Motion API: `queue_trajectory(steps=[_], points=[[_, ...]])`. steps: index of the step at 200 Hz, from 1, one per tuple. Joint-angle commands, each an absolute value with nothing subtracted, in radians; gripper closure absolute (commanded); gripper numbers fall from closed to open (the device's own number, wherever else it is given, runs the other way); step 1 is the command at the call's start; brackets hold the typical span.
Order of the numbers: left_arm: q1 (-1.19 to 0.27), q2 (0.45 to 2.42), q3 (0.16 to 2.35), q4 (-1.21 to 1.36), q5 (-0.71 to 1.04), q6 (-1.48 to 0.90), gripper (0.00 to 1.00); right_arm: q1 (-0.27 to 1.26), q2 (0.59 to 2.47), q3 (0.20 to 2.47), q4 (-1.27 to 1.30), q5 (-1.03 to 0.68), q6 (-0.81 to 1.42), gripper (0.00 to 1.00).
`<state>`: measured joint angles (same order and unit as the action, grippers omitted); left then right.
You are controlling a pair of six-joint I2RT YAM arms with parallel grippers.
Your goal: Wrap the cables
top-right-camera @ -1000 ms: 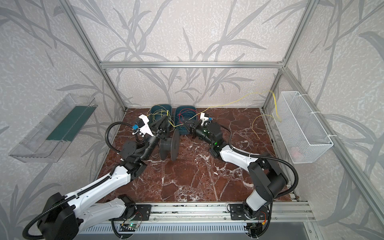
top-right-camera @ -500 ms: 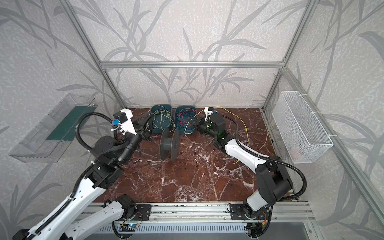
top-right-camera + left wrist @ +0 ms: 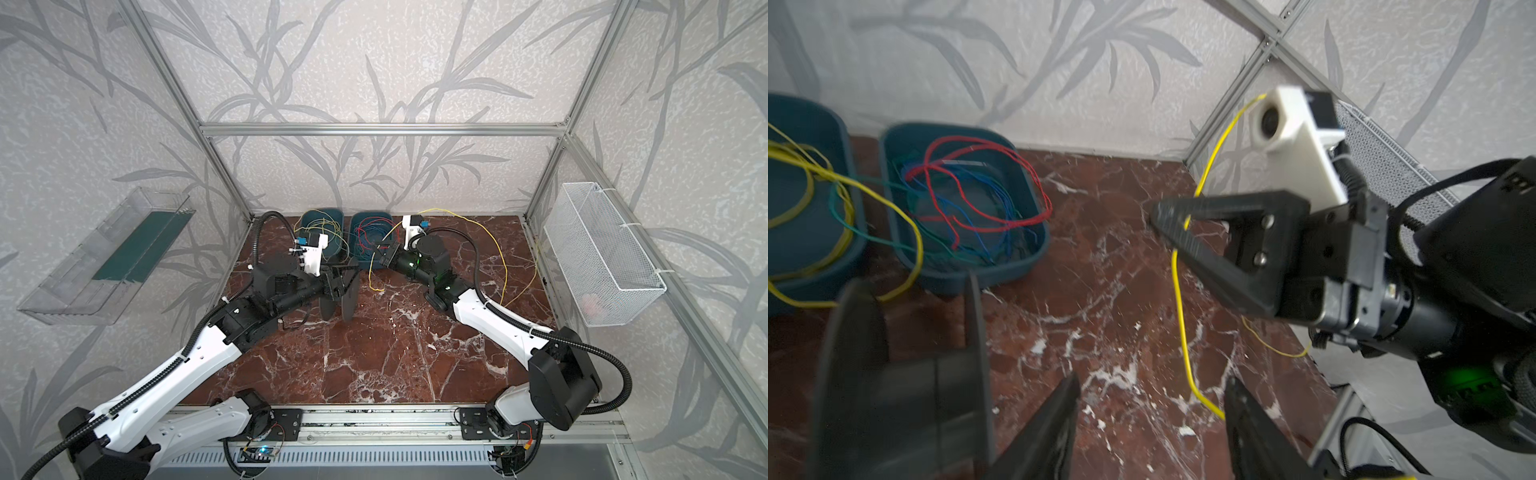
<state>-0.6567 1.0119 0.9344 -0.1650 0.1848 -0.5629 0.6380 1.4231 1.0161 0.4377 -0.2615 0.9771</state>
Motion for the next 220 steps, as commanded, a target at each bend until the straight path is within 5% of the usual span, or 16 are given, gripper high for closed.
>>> queue_trajectory(steps=[1, 30, 76, 134, 168, 194, 220], points=[[-0.675, 0.981, 0.882, -0.006, 0.261, -0.736, 0.37, 0.648, 1.385, 1.005, 0.54, -0.214, 0.937, 1.0], [-0.683, 0.996, 0.829, 0.145, 0.305, -0.835, 0.31, 0.656, 1.392, 1.006, 0.568, -0.198, 0.953, 1.0], [-0.683, 1.034, 0.785, 0.298, 0.288, -0.91, 0.36, 0.673, 1.396, 1.003, 0.581, -0.182, 0.956, 1.0], [-0.698, 1.106, 0.771, 0.438, 0.286, -0.957, 0.63, 0.681, 1.394, 0.99, 0.62, -0.156, 0.974, 1.0], [-0.7, 1.068, 0.78, 0.387, 0.263, -0.891, 1.0, 0.681, 1.391, 0.982, 0.634, -0.141, 0.976, 1.0], [-0.699, 1.02, 0.846, 0.198, 0.218, -0.743, 1.0, 0.681, 1.403, 0.986, 0.623, -0.151, 0.983, 1.0], [-0.701, 1.024, 0.956, -0.012, 0.178, -0.548, 1.0, 0.681, 1.408, 1.007, 0.554, -0.19, 0.973, 0.67]])
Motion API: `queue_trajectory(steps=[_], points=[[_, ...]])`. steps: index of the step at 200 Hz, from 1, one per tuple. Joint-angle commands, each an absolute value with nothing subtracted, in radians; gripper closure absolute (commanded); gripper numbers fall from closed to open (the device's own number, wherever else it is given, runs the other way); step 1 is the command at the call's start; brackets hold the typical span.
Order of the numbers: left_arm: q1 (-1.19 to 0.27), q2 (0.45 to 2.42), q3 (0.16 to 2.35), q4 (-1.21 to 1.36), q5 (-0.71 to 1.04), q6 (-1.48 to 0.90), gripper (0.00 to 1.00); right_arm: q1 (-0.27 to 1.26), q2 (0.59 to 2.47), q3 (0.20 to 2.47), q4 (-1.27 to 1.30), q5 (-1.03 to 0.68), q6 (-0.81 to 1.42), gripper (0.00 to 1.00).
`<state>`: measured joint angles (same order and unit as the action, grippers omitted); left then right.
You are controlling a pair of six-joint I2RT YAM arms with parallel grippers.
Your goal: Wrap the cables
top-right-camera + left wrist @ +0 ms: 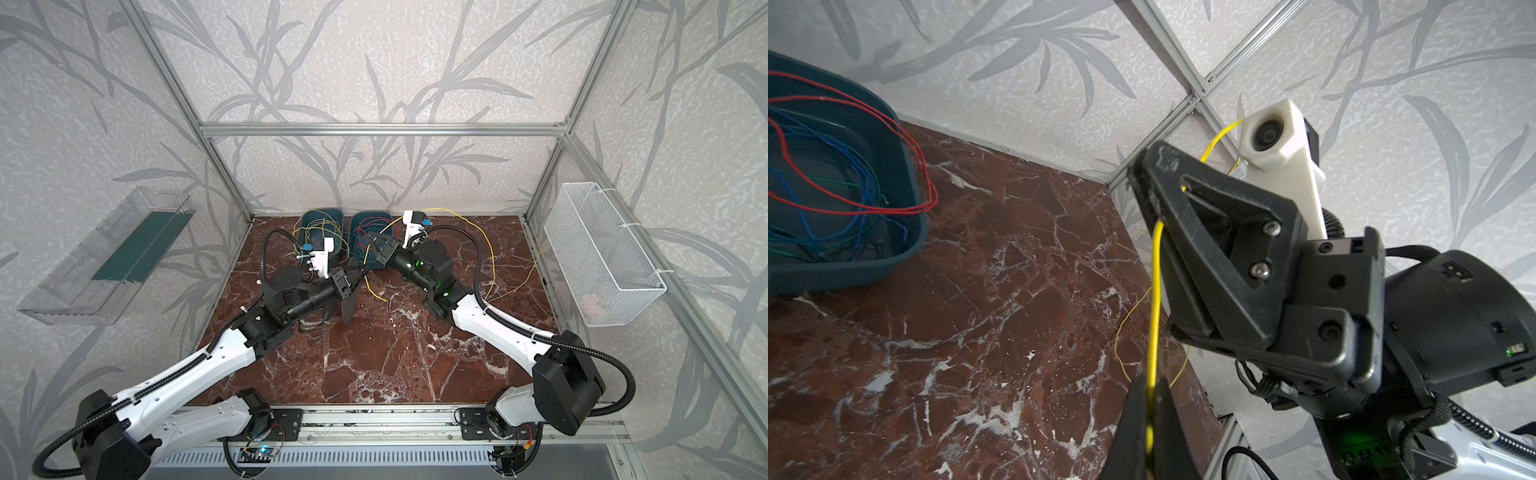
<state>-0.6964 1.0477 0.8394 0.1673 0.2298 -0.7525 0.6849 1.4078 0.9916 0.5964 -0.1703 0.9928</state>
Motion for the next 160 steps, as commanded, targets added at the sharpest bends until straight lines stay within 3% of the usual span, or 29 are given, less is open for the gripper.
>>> queue_trajectory(steps=[1, 28, 124, 160], points=[[-0.701, 1.025, 0.957, -0.016, 0.176, -0.543, 1.0, 0.68, 1.408, 1.007, 0.552, -0.192, 0.973, 0.66], [-0.701, 1.045, 0.995, -0.05, 0.125, -0.428, 1.0, 0.682, 1.398, 1.017, 0.514, -0.238, 0.977, 0.54], [-0.703, 1.118, 1.077, -0.134, 0.043, -0.265, 1.0, 0.682, 1.371, 1.016, 0.469, -0.334, 1.051, 0.49], [-0.706, 1.14, 1.085, -0.132, 0.052, -0.247, 1.0, 0.681, 1.38, 1.037, 0.459, -0.337, 1.044, 0.64]])
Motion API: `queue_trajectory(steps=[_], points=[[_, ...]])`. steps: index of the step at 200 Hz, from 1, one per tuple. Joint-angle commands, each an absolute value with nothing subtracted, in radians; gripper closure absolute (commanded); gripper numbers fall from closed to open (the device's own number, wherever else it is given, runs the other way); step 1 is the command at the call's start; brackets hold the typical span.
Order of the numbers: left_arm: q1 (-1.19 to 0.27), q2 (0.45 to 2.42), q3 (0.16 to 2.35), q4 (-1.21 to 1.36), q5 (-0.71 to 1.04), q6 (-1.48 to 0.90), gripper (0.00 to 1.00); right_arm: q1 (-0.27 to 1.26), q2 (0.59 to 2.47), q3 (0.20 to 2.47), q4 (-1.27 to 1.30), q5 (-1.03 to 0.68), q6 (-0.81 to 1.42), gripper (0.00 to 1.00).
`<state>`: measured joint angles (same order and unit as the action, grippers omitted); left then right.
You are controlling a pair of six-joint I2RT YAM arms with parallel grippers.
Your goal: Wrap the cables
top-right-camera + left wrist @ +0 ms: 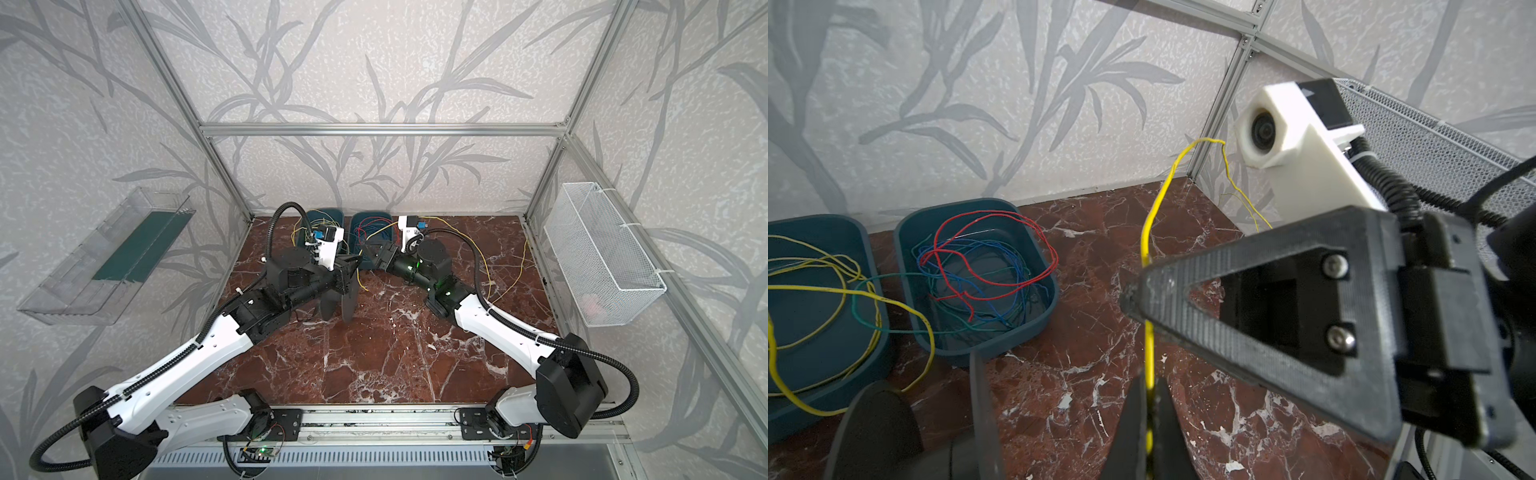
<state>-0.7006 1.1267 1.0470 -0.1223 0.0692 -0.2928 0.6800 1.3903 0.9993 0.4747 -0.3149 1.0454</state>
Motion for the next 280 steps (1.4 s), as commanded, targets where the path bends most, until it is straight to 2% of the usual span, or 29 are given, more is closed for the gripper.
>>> queue_trajectory(steps=[1, 28, 47, 60, 91, 95, 105, 115, 131, 164, 184, 221, 253, 280], points=[[-0.706, 1.14, 1.086, -0.133, 0.053, -0.247, 1.0, 0.681, 1.381, 1.038, 0.458, -0.337, 1.044, 0.64], [-0.711, 1.137, 1.087, -0.139, 0.067, -0.233, 1.0, 0.681, 1.417, 1.081, 0.424, -0.356, 1.036, 0.64], [-0.713, 1.14, 1.095, -0.157, 0.081, -0.221, 1.0, 0.681, 1.443, 1.098, 0.431, -0.367, 1.039, 0.82], [-0.713, 1.138, 1.094, -0.165, 0.07, -0.218, 1.0, 0.681, 1.456, 1.099, 0.443, -0.371, 1.046, 1.0], [-0.713, 1.113, 1.076, -0.178, 0.046, -0.197, 1.0, 0.681, 1.478, 1.104, 0.466, -0.37, 1.055, 1.0], [-0.713, 1.108, 1.073, -0.183, 0.043, -0.199, 0.96, 0.682, 1.482, 1.104, 0.473, -0.37, 1.057, 1.0], [-0.713, 1.088, 1.062, -0.195, 0.033, -0.201, 0.75, 0.681, 1.498, 1.11, 0.481, -0.368, 1.066, 1.0], [-0.713, 1.057, 1.042, -0.207, 0.027, -0.204, 0.69, 0.683, 1.517, 1.116, 0.502, -0.373, 1.075, 1.0], [-0.713, 0.998, 1.005, -0.237, -0.008, -0.226, 0.51, 0.686, 1.549, 1.122, 0.543, -0.378, 1.102, 1.0], [-0.702, 0.827, 0.9, -0.342, -0.201, -0.332, 0.41, 0.707, 1.613, 1.132, 0.625, -0.379, 1.146, 1.0], [-0.673, 0.721, 0.799, -0.359, -0.209, -0.426, 0.27, 0.732, 1.661, 1.139, 0.716, -0.365, 1.186, 1.0], [-0.552, 0.615, 0.64, -0.308, -0.022, -0.582, 0.22, 0.793, 1.791, 1.167, 0.955, -0.325, 1.215, 1.0], [-0.486, 0.582, 0.584, -0.29, 0.036, -0.618, 0.22, 0.813, 1.89, 1.188, 1.115, -0.298, 1.228, 1.0], [-0.474, 0.629, 0.582, -0.263, 0.038, -0.606, 0.2, 0.816, 1.949, 1.2, 1.188, -0.287, 1.225, 1.0]])
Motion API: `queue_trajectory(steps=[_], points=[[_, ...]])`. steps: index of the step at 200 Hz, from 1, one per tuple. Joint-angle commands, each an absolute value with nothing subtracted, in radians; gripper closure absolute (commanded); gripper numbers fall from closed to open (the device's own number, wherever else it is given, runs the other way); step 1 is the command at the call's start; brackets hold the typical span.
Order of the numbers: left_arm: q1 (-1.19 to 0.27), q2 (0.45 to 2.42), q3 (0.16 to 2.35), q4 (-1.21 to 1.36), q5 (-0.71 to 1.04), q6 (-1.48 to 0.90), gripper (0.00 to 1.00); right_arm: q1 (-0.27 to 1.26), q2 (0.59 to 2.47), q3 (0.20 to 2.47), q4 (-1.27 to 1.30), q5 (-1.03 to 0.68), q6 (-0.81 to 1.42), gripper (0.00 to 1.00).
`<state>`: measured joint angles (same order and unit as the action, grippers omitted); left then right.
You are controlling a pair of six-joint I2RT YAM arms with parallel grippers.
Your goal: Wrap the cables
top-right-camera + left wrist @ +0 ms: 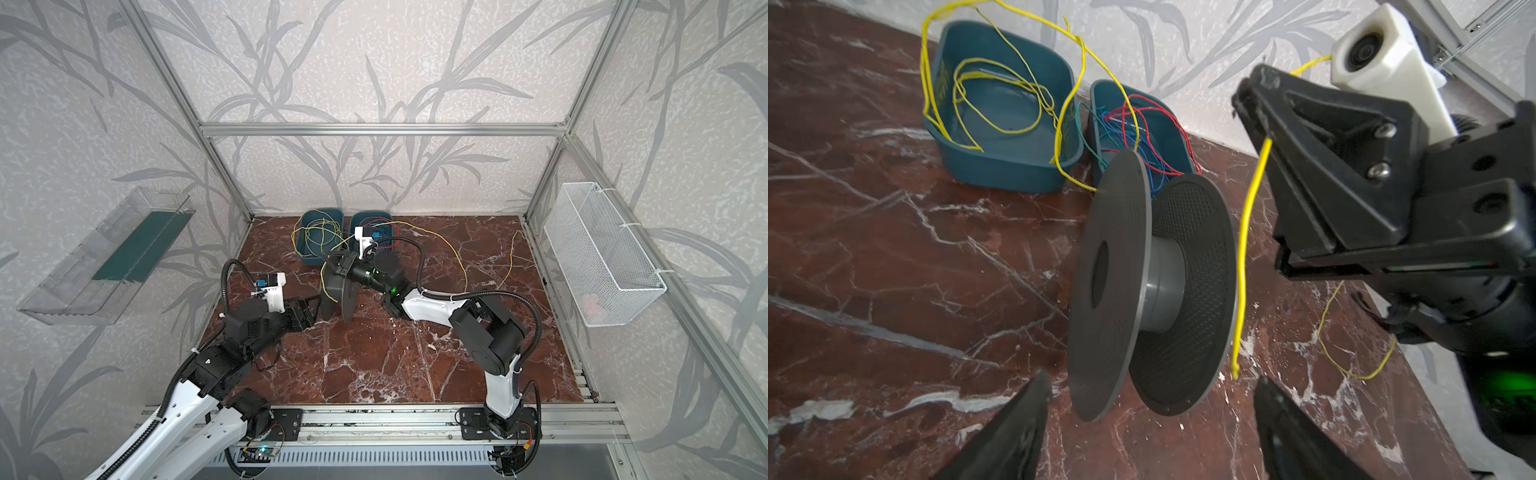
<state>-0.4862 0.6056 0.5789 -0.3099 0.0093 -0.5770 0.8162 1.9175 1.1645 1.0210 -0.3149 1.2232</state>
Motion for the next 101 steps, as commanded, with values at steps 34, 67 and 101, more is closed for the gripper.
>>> queue_trajectory(steps=[34, 67, 101], points=[[-0.455, 0.708, 0.577, -0.167, 0.054, -0.608, 0.21, 0.816, 1.977, 1.207, 1.205, -0.29, 1.216, 1.0], [-0.439, 0.76, 0.565, -0.122, 0.03, -0.591, 0.27, 0.815, 1.989, 1.216, 1.198, -0.303, 1.211, 1.0], [-0.421, 0.77, 0.555, -0.08, 0.011, -0.571, 0.27, 0.815, 2.007, 1.214, 1.203, -0.302, 1.225, 1.0]])
